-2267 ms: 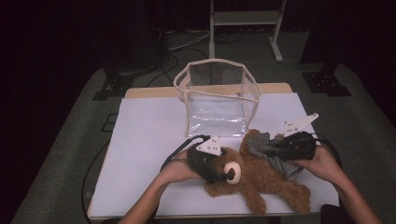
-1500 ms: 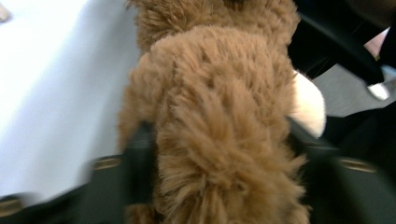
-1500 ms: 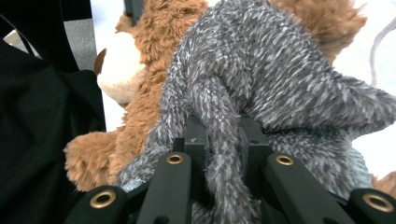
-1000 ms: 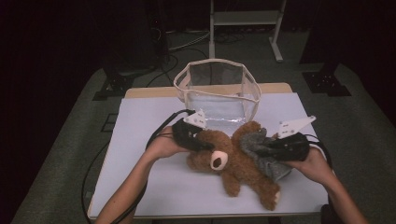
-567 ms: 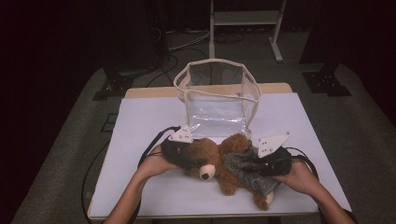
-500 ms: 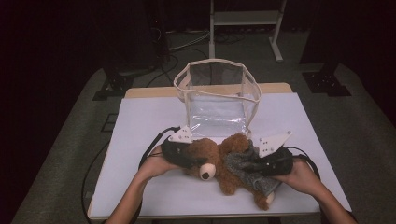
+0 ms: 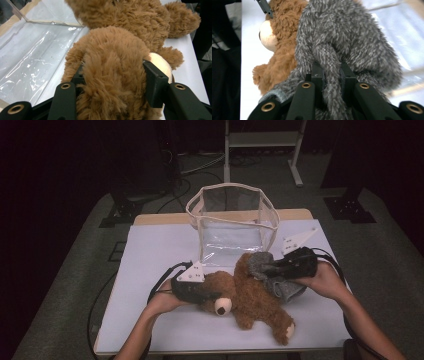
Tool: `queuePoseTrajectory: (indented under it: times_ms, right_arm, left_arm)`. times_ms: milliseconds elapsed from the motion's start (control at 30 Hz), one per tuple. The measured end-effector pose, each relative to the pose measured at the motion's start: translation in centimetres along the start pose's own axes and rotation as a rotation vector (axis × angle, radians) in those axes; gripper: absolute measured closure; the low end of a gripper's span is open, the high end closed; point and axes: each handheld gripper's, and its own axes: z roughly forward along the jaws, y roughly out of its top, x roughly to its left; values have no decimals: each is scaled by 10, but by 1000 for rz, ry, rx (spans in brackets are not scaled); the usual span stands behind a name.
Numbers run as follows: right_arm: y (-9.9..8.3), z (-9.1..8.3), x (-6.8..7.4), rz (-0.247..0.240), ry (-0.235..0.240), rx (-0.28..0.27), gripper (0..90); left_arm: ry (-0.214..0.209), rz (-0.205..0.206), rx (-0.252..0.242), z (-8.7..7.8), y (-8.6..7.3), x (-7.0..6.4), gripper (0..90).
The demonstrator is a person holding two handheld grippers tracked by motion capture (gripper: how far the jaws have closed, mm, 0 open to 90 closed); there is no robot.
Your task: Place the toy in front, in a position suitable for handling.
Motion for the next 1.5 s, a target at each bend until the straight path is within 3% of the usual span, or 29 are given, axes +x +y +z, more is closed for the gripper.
queuePoseTrajectory:
  times_ms: [133,233,367,433,567,633,833,900,967,1067,1200,1267,1500]
  right_arm:
    - [4,20,4,-4,75,43,770]
    - [-1,23,13,-9,90,41,774]
    - [-10,22,25,-15,85,26,778]
    - [-14,21,29,-10,90,6,778]
    - [-18,14,28,-13,73,-5,778]
    - [-13,7,28,-22,56,-11,776]
    - [22,-17,26,-82,10,-82,776]
    - [33,-16,25,-93,20,-96,776]
    - [40,-7,24,-107,25,-74,776]
    - [41,14,23,-105,60,-21,775]
    - [27,32,24,-104,54,75,775]
    - [22,26,21,-79,56,74,774]
    - [37,13,26,-117,44,34,773]
  left_arm:
    - [-12,7,4,-2,-1,-1,458]
    - [-21,-11,13,-4,2,0,381]
    - [-51,-84,4,-4,12,5,251]
    - [-62,-72,25,0,14,5,294]
    - [-58,-30,33,2,10,0,501]
    - [-54,-28,24,2,6,-3,530]
    - [-53,-18,22,1,5,-5,534]
    - [-51,-14,25,0,5,-5,532]
    - [-51,-15,22,0,5,-6,531]
    - [-49,-19,16,0,4,-6,526]
    - [-54,-21,11,0,4,-6,520]
    - [-52,-15,15,0,6,-7,517]
    - [-50,-10,24,0,7,-7,513]
